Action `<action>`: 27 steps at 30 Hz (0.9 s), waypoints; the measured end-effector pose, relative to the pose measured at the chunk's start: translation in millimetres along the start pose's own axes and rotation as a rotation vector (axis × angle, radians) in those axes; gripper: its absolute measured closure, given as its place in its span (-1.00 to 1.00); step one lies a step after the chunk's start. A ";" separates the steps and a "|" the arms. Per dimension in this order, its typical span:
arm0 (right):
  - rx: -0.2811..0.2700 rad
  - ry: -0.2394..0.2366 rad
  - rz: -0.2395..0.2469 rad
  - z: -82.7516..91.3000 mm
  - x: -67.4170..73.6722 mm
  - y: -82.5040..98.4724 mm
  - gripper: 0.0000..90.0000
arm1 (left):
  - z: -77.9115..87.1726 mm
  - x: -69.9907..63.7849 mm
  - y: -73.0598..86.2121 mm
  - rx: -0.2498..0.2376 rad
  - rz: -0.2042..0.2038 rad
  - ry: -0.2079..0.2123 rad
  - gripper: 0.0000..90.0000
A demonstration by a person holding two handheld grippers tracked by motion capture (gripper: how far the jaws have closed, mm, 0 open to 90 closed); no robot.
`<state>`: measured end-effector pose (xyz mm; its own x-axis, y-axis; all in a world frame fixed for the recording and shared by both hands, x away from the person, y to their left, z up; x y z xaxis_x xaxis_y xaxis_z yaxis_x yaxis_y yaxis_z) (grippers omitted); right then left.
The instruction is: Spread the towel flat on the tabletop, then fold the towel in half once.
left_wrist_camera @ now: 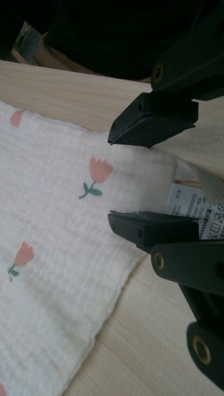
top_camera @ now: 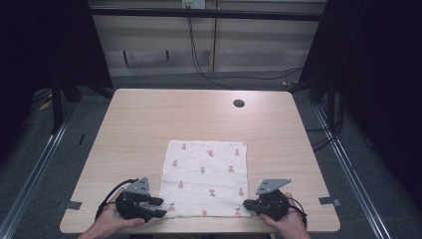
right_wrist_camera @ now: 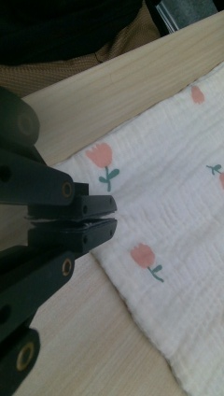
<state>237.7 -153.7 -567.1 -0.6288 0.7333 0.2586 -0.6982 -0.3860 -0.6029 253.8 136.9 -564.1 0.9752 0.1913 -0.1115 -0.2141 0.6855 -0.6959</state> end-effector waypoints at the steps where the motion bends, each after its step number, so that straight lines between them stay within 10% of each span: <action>1: 0.004 0.000 0.001 0.3 1.0 0.7 0.93 | 0.4 -1.6 0.7 0.000 -0.001 -0.003 0.32; 4: 0.004 -0.007 0.011 0.5 4.6 2.1 0.93 | 1.3 -6.8 3.9 0.017 -0.060 0.000 0.64; 10: 0.015 -0.009 0.013 2.1 8.4 5.4 0.93 | -0.2 -12.4 2.4 0.019 -0.044 0.027 0.96; 23: 0.010 -0.039 -0.024 13.0 14.8 19.0 0.71 | 3.8 -17.5 5.3 0.025 0.027 0.112 0.92; 27: -0.094 -0.044 -0.054 22.3 8.0 3.0 0.42 | 18.6 -3.9 -10.9 -0.097 0.088 0.072 0.51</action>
Point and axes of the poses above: each handheld gripper's, and its own axes: z roughly backward along the jaws, y roughly out of its underside, x roughly to its left, the point moved 10 cm from there along -z, roughly forward along the jaws, and after that the axes turned 10 degrees about -z, right-handed, at the moved point
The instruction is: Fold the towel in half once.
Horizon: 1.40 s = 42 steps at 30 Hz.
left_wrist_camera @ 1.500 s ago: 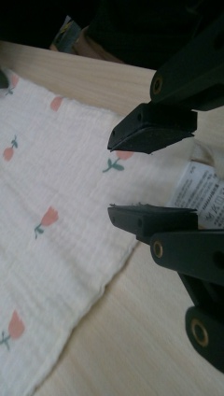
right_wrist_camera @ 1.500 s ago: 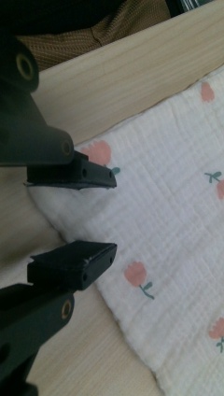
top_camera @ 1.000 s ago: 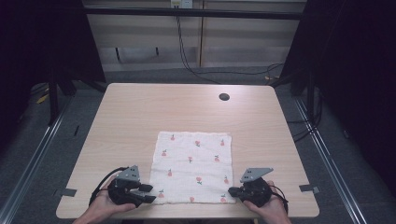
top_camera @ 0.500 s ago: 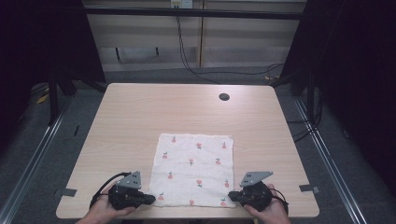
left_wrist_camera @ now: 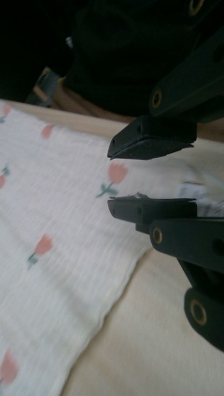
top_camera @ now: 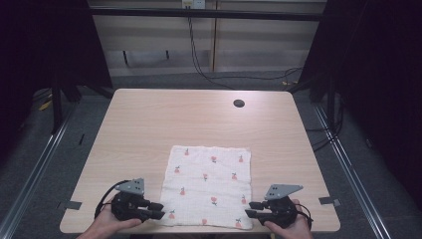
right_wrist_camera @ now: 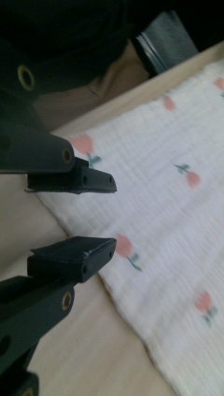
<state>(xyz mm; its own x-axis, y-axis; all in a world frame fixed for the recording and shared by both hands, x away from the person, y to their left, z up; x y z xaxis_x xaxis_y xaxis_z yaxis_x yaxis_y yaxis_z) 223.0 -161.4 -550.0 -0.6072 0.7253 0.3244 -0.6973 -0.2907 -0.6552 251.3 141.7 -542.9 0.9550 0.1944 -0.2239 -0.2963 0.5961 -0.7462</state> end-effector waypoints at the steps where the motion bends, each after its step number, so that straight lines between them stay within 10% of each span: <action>1: -0.023 0.009 -0.013 2.1 -2.8 -4.8 0.41 | 1.2 3.6 -2.8 -0.019 0.014 -0.007 0.45; 21: -0.113 0.093 -0.019 -0.7 -60.6 -82.4 0.36 | 16.8 102.2 -41.2 -0.092 0.090 -0.281 0.26; 32: -0.054 0.153 -0.004 -16.3 -88.7 -104.0 0.23 | 11.2 144.0 -64.8 -0.117 0.153 -0.307 0.37; 42: -0.125 0.148 -0.059 -22.3 -120.3 -130.1 0.26 | -12.5 155.9 -86.2 -0.104 0.114 -0.300 0.37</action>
Point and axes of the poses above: each handheld gripper's, and its own axes: z roughly backward along the jaws, y roughly out of its underside, x roughly to its left, the point moved 10 cm from there along -z, roughly forward along the jaws, and after that the axes turned 10 degrees about -z, right-handed, at the moved point
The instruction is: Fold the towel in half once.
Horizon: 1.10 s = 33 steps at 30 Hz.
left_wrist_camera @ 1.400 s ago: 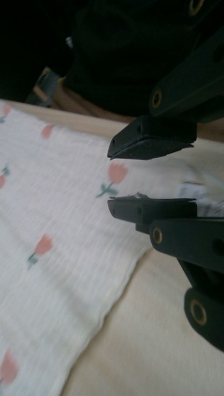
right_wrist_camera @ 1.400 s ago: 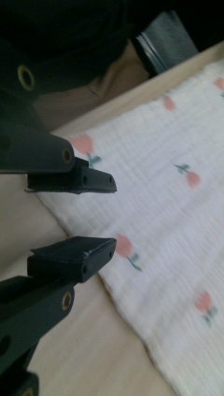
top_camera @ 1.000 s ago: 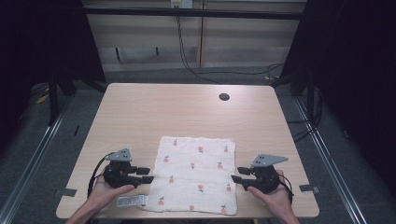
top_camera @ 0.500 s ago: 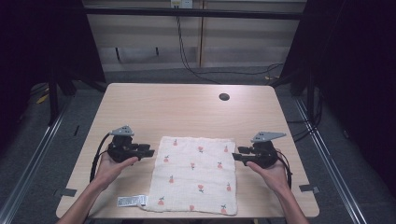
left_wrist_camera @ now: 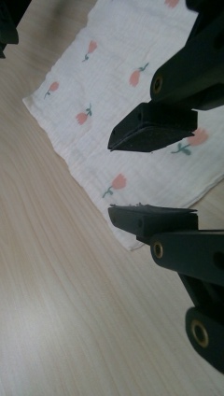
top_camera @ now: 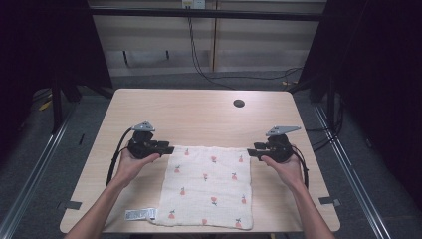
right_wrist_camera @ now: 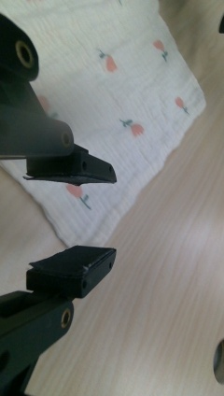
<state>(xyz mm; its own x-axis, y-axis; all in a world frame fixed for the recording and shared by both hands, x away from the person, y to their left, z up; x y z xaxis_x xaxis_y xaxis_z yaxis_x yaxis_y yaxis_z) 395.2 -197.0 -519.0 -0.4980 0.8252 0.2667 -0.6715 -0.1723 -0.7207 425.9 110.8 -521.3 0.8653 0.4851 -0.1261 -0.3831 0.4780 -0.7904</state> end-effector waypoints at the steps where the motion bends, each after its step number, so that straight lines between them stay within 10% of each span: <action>1: 0.001 0.000 0.000 -4.8 -4.9 -1.7 0.27 | -7.2 4.2 2.0 0.003 0.020 -0.001 0.38; 21: 0.071 0.070 -0.026 -53.7 -31.8 13.6 0.38 | -27.8 30.2 17.0 0.025 0.067 -0.017 0.40; 33: 0.071 0.040 -0.020 -56.1 -25.1 18.9 0.94 | -43.4 32.2 26.3 0.060 0.057 -0.023 0.45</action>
Point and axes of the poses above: each handheld gripper's, and its own axes: z roughly backward along the jaws, y roughly out of its underside, x roughly to its left, the point moved 10 cm from there along -z, roughly forward along the jaws, and after that the axes turned 10 degrees about -z, right-handed, at the moved point
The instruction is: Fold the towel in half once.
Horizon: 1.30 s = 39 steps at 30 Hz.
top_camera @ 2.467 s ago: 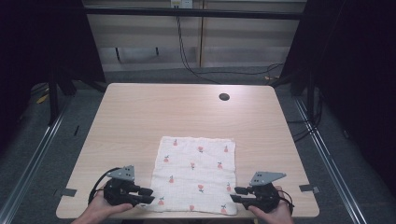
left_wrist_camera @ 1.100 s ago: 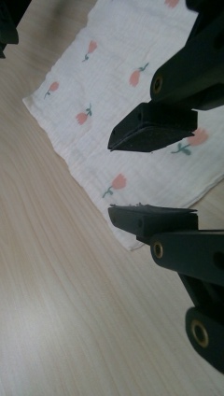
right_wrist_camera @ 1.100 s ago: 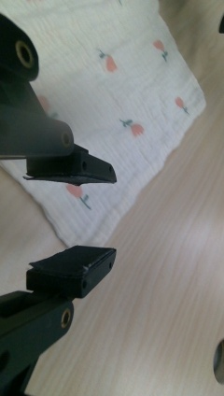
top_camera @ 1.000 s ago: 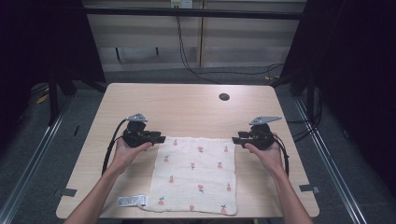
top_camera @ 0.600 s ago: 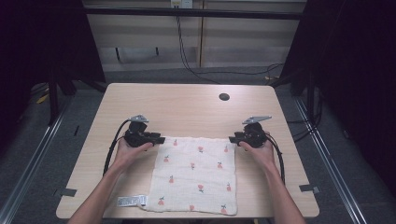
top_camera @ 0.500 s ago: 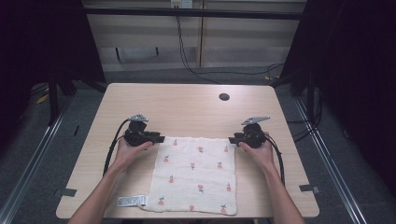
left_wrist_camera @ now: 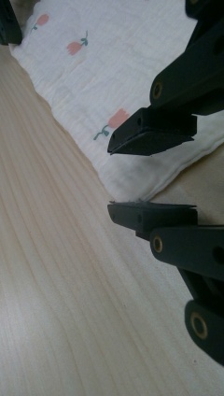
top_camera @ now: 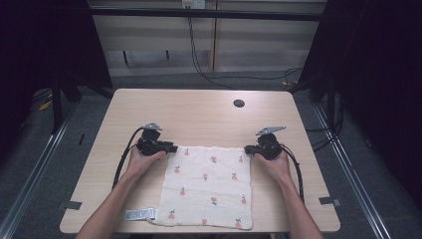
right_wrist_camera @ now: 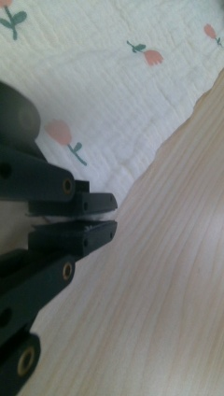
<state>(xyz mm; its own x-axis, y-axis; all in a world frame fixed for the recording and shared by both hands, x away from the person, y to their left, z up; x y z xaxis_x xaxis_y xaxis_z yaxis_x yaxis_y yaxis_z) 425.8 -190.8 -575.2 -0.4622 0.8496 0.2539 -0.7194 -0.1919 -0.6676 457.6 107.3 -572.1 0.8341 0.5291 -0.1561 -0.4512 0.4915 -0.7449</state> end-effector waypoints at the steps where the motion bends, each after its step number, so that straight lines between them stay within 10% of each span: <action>1: -0.006 -0.002 -0.004 -0.4 0.7 0.0 0.95 | -0.2 -0.2 0.2 -0.001 -0.005 0.006 0.47; 8: -0.027 -0.035 -0.022 -1.9 8.6 -1.5 0.96 | -0.8 3.2 1.9 0.005 -0.041 -0.016 0.95; 39: -0.172 -0.129 -0.008 51.6 29.1 -31.1 0.96 | 45.1 -19.4 -23.2 -0.148 -0.039 0.030 0.98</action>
<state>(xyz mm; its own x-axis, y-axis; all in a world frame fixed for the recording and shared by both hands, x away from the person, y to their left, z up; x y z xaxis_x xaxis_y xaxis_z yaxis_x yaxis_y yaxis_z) 407.9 -185.4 -510.9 -0.5277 0.7785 0.3398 -0.6290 -0.0894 -0.7722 437.6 116.8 -522.5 0.8600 0.4898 -0.1429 -0.3685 0.4025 -0.8380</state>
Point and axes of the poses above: each handheld gripper's, and its own axes: z roughly backward along the jaws, y roughly out of its underside, x roughly to its left, the point moved 10 cm from there along -z, roughly forward along the jaws, and after that the axes turned 10 degrees about -z, right-handed, at the moved point
